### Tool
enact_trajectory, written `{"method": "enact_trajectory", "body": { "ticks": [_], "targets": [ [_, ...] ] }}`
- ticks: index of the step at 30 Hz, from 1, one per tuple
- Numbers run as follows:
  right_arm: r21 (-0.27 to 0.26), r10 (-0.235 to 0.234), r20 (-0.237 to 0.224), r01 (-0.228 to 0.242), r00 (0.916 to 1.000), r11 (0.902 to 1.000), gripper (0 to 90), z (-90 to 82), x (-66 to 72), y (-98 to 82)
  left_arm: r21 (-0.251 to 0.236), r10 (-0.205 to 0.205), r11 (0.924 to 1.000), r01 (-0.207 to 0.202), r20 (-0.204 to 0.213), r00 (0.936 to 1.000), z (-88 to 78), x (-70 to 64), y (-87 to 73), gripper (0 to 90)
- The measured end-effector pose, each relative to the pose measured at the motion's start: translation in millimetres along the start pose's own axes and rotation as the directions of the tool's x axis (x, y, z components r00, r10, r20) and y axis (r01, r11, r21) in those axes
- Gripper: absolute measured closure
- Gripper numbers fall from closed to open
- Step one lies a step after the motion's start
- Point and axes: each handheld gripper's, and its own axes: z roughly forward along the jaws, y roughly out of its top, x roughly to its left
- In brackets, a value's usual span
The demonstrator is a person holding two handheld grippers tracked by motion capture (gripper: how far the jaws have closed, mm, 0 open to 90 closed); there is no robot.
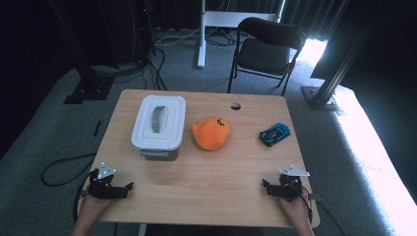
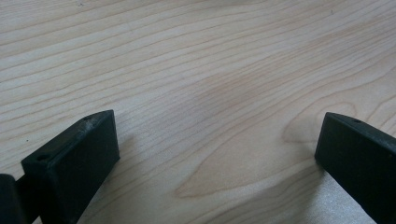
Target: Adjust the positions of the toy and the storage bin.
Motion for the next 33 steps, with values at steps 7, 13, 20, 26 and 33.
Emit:
{"method": "enact_trajectory", "body": {
  "ticks": [7, 13, 20, 26, 33],
  "targets": [
    [0.000, -0.003, -0.001, 0.003, 1.0000, 1.0000, 11.5, -0.3, 0.1, -0.4, -0.001, -0.001, 1.0000, 0.001, -0.001, 1.0000, 0.4, 0.0, 0.3, 0.1],
    [-0.001, 0.000, 0.005, 0.000, 1.0000, 1.0000, 11.5, -0.6, 1.1, -0.7, -0.001, 0.000, 1.0000, 0.000, 0.000, 1.0000, 0.3, 0.1, 0.2, 0.2],
    [-0.001, 0.000, 0.009, 0.000, 1.0000, 1.0000, 11.7, -0.4, 1.5, -0.3, -0.001, -0.001, 1.0000, 0.001, -0.001, 1.0000, 0.3, 0.0, 0.2, 0.2],
    [0.021, 0.010, 0.020, -0.011, 0.9997, 0.9997, 11.8, 2.3, 2.3, 5.1, -0.001, -0.001, 1.0000, 0.001, -0.001, 1.0000, 0.3, -0.1, 0.2, 0.2],
    [0.036, 0.038, 0.045, -0.040, 0.9983, 0.9986, 13.2, 5.3, -0.6, 11.3, -0.001, -0.001, 1.0000, 0.001, 0.000, 1.0000, 0.2, -0.1, 0.2, 0.2]
  ]
}}
